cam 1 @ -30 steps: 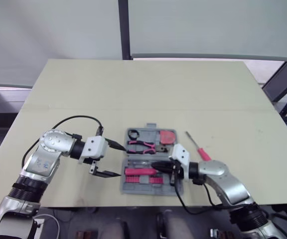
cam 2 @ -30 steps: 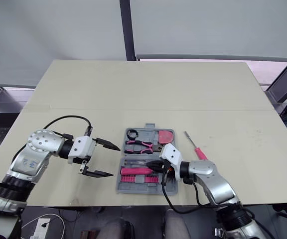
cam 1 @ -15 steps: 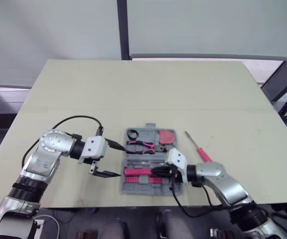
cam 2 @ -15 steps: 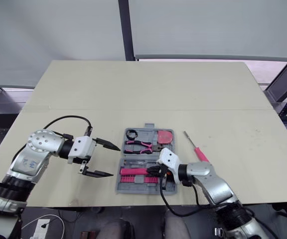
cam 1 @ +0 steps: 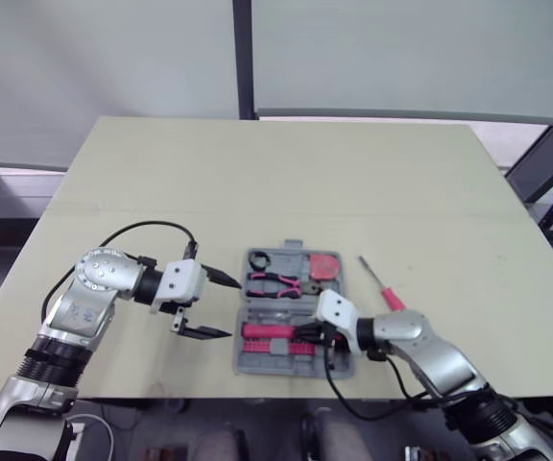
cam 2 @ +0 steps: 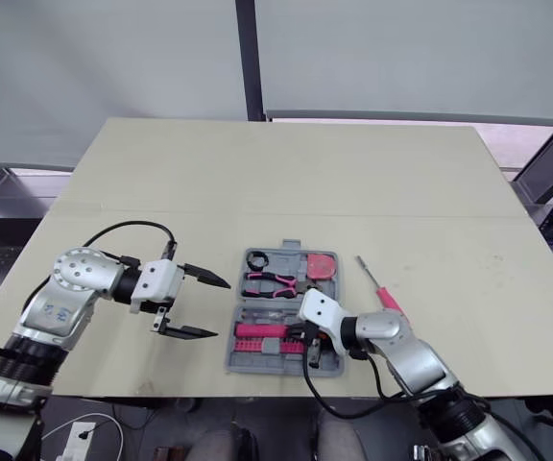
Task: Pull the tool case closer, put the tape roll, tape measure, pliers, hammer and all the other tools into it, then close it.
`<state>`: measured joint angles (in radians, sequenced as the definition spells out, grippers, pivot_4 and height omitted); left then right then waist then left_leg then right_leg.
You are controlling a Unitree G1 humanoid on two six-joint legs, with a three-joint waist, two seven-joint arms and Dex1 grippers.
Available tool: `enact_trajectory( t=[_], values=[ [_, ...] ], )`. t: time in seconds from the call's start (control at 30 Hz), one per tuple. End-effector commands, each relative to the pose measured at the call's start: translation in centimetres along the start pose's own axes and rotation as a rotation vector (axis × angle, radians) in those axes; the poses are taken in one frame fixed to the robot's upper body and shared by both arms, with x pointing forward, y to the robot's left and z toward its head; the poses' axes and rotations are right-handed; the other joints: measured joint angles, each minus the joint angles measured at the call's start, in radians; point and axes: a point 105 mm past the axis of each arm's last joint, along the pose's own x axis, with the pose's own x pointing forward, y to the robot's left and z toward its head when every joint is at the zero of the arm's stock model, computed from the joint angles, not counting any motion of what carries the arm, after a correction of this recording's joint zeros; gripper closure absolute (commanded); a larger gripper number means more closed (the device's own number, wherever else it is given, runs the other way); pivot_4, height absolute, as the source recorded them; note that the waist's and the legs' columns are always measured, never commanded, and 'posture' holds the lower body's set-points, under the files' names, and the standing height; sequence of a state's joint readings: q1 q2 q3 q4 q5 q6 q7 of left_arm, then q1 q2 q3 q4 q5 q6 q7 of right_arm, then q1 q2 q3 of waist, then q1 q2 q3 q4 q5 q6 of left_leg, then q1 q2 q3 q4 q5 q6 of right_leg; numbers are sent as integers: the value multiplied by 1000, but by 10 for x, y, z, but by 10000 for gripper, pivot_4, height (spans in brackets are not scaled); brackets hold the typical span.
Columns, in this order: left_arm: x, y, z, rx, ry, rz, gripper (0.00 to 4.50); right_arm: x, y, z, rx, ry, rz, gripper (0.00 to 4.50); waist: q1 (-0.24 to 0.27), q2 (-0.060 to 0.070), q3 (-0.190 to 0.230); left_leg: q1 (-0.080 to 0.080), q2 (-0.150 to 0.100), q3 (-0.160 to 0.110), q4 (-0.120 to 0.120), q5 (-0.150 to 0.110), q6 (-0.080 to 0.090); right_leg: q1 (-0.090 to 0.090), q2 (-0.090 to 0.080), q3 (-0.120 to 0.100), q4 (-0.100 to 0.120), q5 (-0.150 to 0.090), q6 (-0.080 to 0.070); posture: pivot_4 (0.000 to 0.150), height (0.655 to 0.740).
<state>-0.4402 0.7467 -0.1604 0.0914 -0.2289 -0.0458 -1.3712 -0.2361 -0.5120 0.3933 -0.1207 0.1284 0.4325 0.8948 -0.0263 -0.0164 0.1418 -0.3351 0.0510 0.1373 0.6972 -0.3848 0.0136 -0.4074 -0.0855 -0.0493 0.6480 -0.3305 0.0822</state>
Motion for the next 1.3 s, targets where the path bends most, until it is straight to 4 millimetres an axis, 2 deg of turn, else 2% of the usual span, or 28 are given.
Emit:
enact_trajectory(
  t=[0.03,0.13,0.2,0.23,0.3,0.37,0.43,0.57,0.63,0.7,0.83,1.0,1.1,1.23,1.3],
  values=[
    [-3,1,4,0,-15,27,0,-16,-13,-1,93,-59,-119,44683,1,2,1,-1,0,0,0,0,0,0,0,0,0,0,0,1500,7400],
    [-7,0,5,-72,-64,87,0,-44,-20,32,57,-199,-200,44683,0,9,7,-4,-2,-1,0,0,1,-3,-2,0,0,0,0,1500,7400],
    [-11,0,5,-123,-100,156,0,-69,-21,43,98,-249,-234,44683,-1,9,9,-8,-2,0,0,-1,2,-6,-3,-1,3,0,1,1500,7400],
    [-15,-1,3,-170,-121,201,0,-87,-21,43,125,-256,-247,42471,-1,9,9,-9,-2,-1,0,-1,2,-7,-3,-1,5,0,1,1500,7400],
    [-29,-12,-2,-288,-145,233,0,-122,-20,31,151,-206,-302,37240,-1,9,10,-9,-2,-2,0,-1,2,-7,-3,-3,4,0,1,1500,7400],
    [-41,-20,-9,-354,-138,279,0,-153,-18,13,171,-118,-371,28085,0,9,10,-9,-2,-4,-3,-1,3,-6,-3,-4,1,0,1,1500,7400],
    [-60,-20,-25,-405,-94,382,0,-189,-18,-12,218,-14,-473,20764,3,9,11,-8,-2,-3,-4,-1,3,-5,-3,-4,-5,0,1,1500,7400],
    [-98,-22,-49,-488,-22,529,0,-251,-13,-45,289,108,-646,1537,8,6,14,-5,-4,-3,-5,-2,4,-1,-4,-3,-6,1,1,1500,7400],
    [-117,-25,-58,-508,21,608,0,-281,-10,-57,315,145,-742,610,8,6,15,-2,-4,-3,-6,-3,5,0,-5,-3,-6,1,1,1500,7400],
    [-131,-27,-65,-522,42,670,0,-299,-7,-64,336,154,-807,610,6,6,15,0,-5,-3,-11,-3,5,0,-6,-2,-8,1,1,1500,7400],
    [-137,-25,-68,-544,20,722,0,-309,-7,-67,329,141,-868,610,-4,6,15,0,-5,-3,-15,0,2,-2,-7,-2,-9,0,1,1500,7400],
    [-126,-23,-64,-519,17,681,0,-290,-7,-52,291,53,-811,610,-1,8,16,-1,-5,-2,-16,0,1,-2,-7,-2,-9,0,1,1500,7400],
    [-124,-17,-61,-499,22,678,0,-287,-10,-48,274,53,-827,610,-1,8,16,-1,-5,-2,-16,0,0,-2,-7,-3,-9,0,1,1500,7400],
    [-103,-13,-41,-436,-14,576,0,-269,-13,-30,252,3,-806,610,0,8,16,-1,-6,-2,-16,0,0,-2,-7,-3,-9,0,1,1500,7400],
    [-83,-10,-15,-404,-94,483,0,-251,-13,-17,254,-35,-782,610,0,8,16,-1,-6,-3,-16,0,0,-2,-7,-3,-9,0,1,1500,7400]
  ],
)
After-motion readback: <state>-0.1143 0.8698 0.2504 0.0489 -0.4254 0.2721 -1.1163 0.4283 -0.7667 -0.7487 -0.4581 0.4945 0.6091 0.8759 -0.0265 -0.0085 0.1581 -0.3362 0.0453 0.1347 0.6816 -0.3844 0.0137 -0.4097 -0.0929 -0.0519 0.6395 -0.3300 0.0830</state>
